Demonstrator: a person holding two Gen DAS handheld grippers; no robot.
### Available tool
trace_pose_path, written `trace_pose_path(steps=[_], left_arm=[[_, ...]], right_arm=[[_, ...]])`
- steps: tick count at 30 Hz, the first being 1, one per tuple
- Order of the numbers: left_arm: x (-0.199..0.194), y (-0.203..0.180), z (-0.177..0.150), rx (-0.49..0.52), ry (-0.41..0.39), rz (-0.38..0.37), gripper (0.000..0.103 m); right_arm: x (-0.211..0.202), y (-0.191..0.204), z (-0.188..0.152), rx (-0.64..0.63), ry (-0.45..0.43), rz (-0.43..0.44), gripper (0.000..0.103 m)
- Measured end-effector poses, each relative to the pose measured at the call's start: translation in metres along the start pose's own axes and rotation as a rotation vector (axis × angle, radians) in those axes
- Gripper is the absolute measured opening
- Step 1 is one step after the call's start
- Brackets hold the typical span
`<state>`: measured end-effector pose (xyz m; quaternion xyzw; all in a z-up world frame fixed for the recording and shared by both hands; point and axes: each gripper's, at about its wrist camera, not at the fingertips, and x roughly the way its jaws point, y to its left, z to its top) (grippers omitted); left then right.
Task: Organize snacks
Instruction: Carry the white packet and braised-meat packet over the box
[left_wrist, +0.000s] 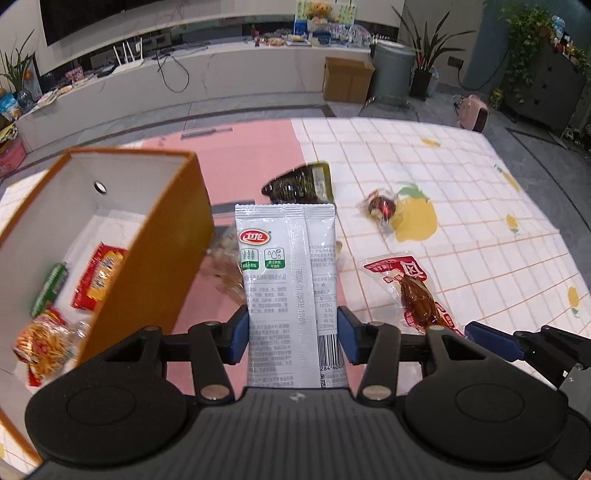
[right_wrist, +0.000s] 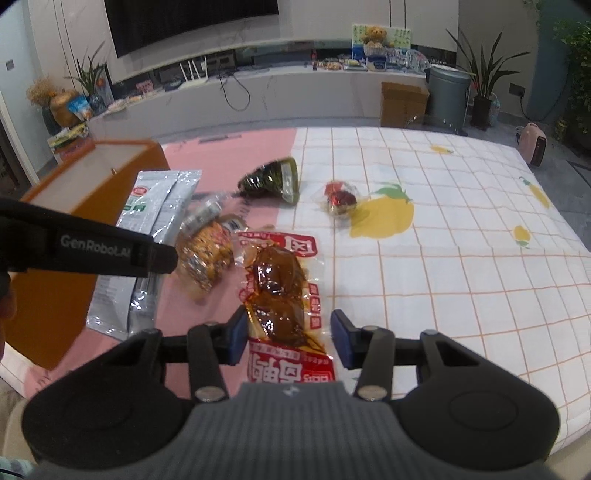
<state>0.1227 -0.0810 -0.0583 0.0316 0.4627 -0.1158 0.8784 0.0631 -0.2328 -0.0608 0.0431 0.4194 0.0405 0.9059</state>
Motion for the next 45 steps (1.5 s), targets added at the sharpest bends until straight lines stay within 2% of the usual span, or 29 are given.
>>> trace_pose_path(steps=[12, 20, 24, 29, 34, 39, 45], left_arm=[[-0.07, 0.039, 0.024, -0.008, -0.115, -0.008, 0.056], [-0.101, 0.095, 0.034, -0.073, -0.153, 0.018, 0.056], [-0.105, 0.131, 0.038, -0.123, -0.153, 0.06, 0.056], [-0.093, 0.174, 0.04, -0.191, -0.114, 0.093, 0.056], [-0.068, 0.212, 0.041, -0.228, -0.039, 0.136, 0.056], [-0.036, 0.234, 0.039, -0.234, 0.048, 0.142, 0.056], [0.003, 0.243, 0.038, -0.237, 0.112, 0.137, 0.056]], right_arm=[[-0.052, 0.041, 0.033, -0.074, -0.122, 0.059, 0.045], [-0.057, 0.091, 0.065, -0.161, -0.158, 0.143, 0.045], [-0.049, 0.123, 0.082, -0.215, -0.154, 0.196, 0.045], [-0.027, 0.166, 0.102, -0.288, -0.109, 0.257, 0.045], [0.007, 0.208, 0.117, -0.397, -0.055, 0.279, 0.045], [0.052, 0.236, 0.128, -0.481, 0.014, 0.267, 0.044], [0.1, 0.254, 0.134, -0.581, 0.084, 0.252, 0.044]])
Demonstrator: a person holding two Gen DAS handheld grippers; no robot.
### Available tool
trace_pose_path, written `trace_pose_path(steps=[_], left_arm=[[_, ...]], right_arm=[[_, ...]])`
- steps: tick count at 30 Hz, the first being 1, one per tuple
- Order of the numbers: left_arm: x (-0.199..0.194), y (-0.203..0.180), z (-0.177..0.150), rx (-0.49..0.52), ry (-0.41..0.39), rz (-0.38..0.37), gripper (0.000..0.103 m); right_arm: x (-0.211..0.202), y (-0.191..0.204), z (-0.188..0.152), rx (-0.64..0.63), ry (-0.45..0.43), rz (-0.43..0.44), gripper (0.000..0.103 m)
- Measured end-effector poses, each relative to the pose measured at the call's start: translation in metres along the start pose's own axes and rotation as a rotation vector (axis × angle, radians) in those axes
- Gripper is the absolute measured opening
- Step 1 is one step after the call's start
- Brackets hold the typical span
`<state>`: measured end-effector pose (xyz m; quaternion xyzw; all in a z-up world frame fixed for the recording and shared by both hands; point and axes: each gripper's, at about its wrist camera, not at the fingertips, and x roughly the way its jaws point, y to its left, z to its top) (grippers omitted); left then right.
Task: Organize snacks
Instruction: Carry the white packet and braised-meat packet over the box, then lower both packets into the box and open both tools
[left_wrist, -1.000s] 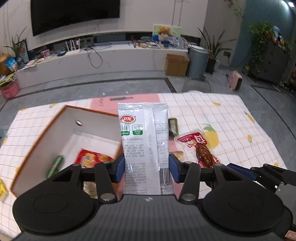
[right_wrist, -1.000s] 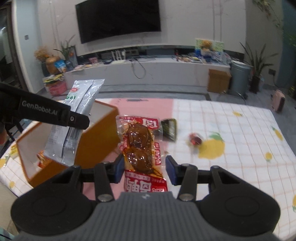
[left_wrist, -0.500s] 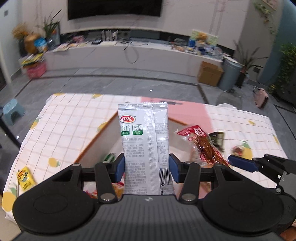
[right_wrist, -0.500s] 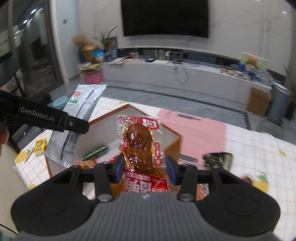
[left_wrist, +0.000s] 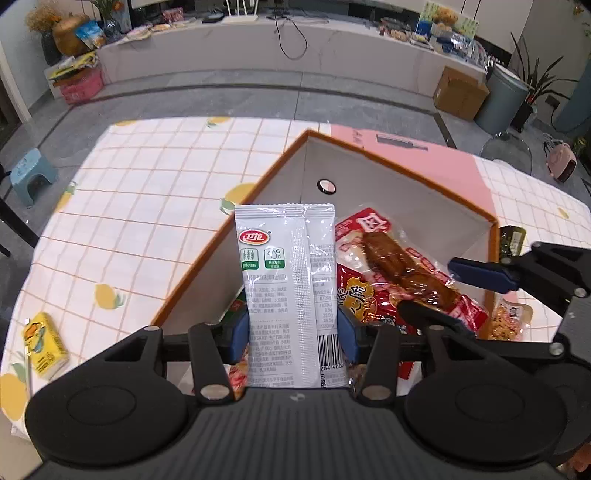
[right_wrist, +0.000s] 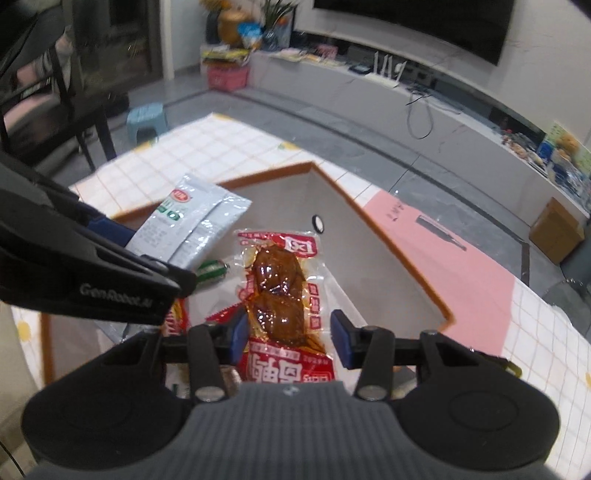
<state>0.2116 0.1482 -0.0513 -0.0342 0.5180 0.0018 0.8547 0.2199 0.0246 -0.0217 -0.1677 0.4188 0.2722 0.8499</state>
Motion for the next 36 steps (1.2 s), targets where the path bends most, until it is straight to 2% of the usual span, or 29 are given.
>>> trace_pose_path(steps=[7, 17, 29, 36], left_arm=[[0.037, -0.004, 0.008, 0.035, 0.052, 0.026, 0.055], [0.066, -0.002, 0.008, 0.053, 0.107, 0.012, 0.056], [0.074, 0.001, 0.005, 0.048, 0.127, 0.011, 0.057], [0.07, 0.002, 0.004, 0.055, 0.108, 0.023, 0.065]], right_arm=[[0.051, -0.007, 0.01, -0.056, 0.09, -0.016, 0.045], [0.085, -0.016, 0.01, -0.067, 0.192, -0.032, 0.045], [0.099, -0.009, 0.016, -0.088, 0.224, -0.041, 0.05], [0.102, -0.007, 0.011, -0.098, 0.231, -0.036, 0.06]])
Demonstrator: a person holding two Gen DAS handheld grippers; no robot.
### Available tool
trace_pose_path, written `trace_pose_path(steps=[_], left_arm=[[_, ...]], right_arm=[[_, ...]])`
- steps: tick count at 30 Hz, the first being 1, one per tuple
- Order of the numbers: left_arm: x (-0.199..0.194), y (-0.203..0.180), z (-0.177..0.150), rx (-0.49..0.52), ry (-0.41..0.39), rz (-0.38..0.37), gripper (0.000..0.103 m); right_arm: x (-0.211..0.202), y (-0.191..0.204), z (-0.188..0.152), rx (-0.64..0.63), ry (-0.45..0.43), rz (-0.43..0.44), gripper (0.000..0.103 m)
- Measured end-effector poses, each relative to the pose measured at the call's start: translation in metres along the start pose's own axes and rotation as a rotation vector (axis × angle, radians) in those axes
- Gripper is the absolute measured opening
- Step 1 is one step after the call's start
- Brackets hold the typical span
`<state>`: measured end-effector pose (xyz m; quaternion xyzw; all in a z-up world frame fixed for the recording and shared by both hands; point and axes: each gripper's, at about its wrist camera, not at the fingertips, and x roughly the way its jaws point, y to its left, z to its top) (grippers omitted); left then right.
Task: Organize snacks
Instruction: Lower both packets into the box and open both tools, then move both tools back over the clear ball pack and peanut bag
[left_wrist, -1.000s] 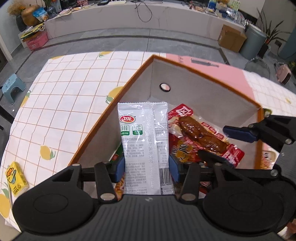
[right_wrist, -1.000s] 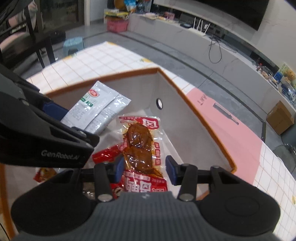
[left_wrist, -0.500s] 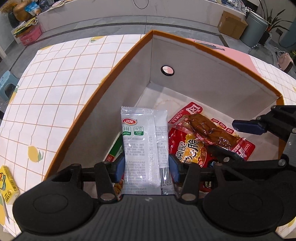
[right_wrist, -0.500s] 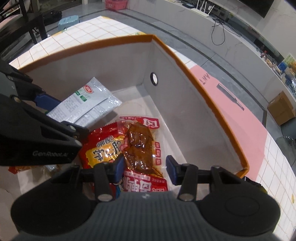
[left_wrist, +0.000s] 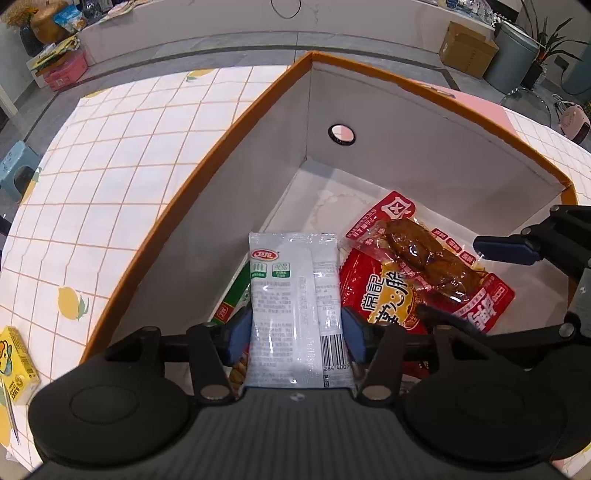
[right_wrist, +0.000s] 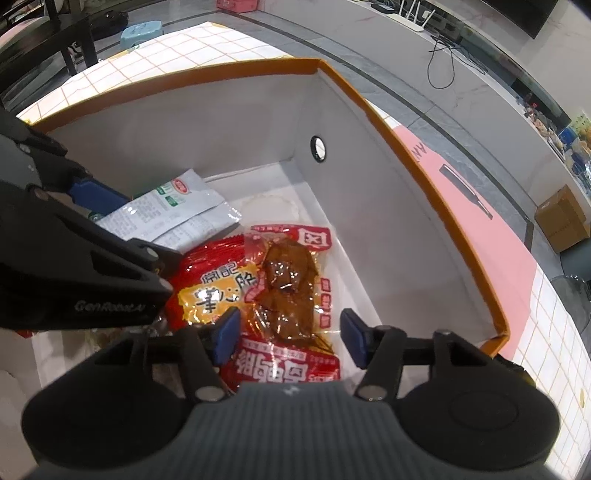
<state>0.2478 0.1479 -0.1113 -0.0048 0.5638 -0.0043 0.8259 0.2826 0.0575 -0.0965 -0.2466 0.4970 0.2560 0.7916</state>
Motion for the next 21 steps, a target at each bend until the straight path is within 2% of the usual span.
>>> trace_pose_path(steps=[6, 12, 21], left_arm=[[-0.009, 0.001, 0.002, 0.008, -0.037, 0.01, 0.07], [-0.021, 0.0, 0.003, 0.008, -0.066, 0.012, 0.071], [-0.054, -0.008, 0.001, 0.015, -0.149, -0.009, 0.071]], right_arm=[[-0.002, 0.001, 0.0, -0.003, -0.009, -0.006, 0.066], [-0.015, 0.001, -0.002, -0.003, -0.033, -0.018, 0.074], [-0.057, -0.013, -0.01, 0.072, -0.111, -0.011, 0.074]])
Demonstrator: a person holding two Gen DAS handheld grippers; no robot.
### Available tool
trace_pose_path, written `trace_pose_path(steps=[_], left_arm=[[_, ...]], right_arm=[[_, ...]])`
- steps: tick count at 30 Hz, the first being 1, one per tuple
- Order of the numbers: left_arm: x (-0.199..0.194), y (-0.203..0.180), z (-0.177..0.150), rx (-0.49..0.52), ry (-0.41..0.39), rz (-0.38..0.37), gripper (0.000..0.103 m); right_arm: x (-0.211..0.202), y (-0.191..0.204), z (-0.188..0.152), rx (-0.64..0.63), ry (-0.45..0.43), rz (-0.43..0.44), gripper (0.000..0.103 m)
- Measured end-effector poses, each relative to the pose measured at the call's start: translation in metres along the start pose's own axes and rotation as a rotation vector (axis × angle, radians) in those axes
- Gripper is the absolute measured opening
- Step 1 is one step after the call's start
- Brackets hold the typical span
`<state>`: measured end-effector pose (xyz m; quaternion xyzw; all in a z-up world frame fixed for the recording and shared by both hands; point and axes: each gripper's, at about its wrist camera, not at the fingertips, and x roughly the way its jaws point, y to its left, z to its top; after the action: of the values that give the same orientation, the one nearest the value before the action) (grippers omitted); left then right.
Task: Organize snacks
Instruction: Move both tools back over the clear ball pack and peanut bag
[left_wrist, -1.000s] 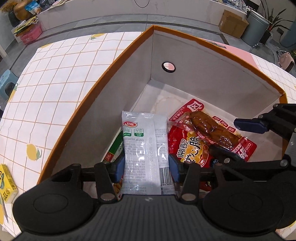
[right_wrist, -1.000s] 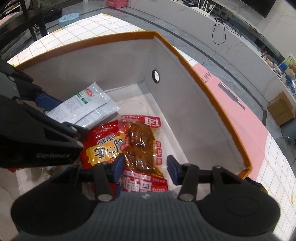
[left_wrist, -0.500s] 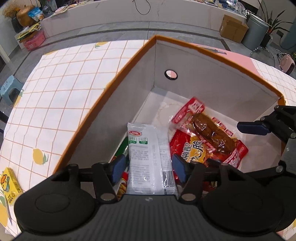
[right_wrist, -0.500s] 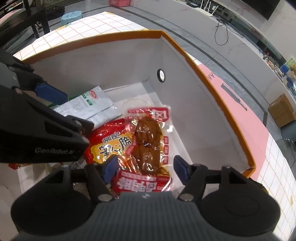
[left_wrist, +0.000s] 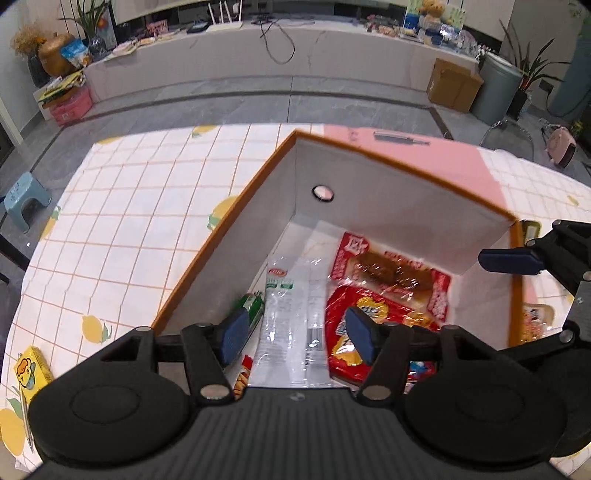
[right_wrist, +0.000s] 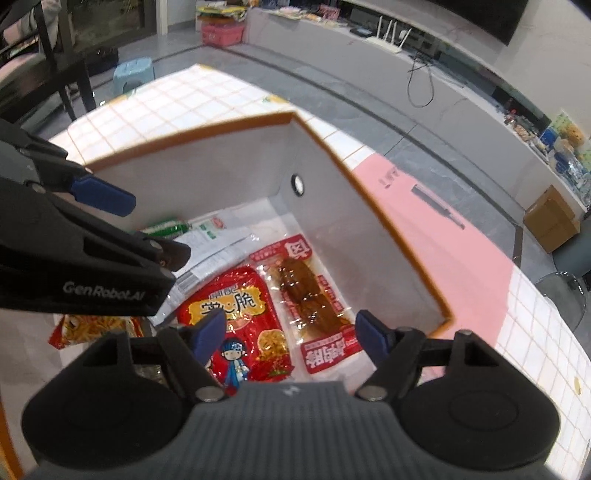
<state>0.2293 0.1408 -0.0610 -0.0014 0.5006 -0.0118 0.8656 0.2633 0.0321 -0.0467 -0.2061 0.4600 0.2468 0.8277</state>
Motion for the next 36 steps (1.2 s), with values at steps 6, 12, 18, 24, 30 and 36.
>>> trace_pose_path(steps=[6, 12, 18, 24, 30, 36], left_arm=[[-0.032, -0.014, -0.003, 0.021, -0.074, 0.003, 0.071], [-0.066, -0.04, -0.016, 0.082, -0.17, 0.016, 0.071], [-0.093, -0.069, -0.031, 0.124, -0.247, -0.012, 0.071], [-0.109, -0.105, -0.049, 0.166, -0.3, -0.062, 0.071], [-0.111, -0.147, -0.066, 0.195, -0.322, -0.108, 0.072], [-0.09, -0.182, -0.081, 0.21, -0.263, -0.16, 0.071]], right_arm=[[-0.039, -0.008, -0.011, 0.045, -0.075, -0.019, 0.074], [-0.086, -0.017, -0.035, 0.125, -0.167, -0.067, 0.074], [-0.128, -0.028, -0.078, 0.228, -0.244, -0.139, 0.074], [-0.16, -0.047, -0.132, 0.363, -0.288, -0.211, 0.074], [-0.172, -0.066, -0.187, 0.491, -0.286, -0.287, 0.074], [-0.164, -0.087, -0.24, 0.613, -0.232, -0.336, 0.074]])
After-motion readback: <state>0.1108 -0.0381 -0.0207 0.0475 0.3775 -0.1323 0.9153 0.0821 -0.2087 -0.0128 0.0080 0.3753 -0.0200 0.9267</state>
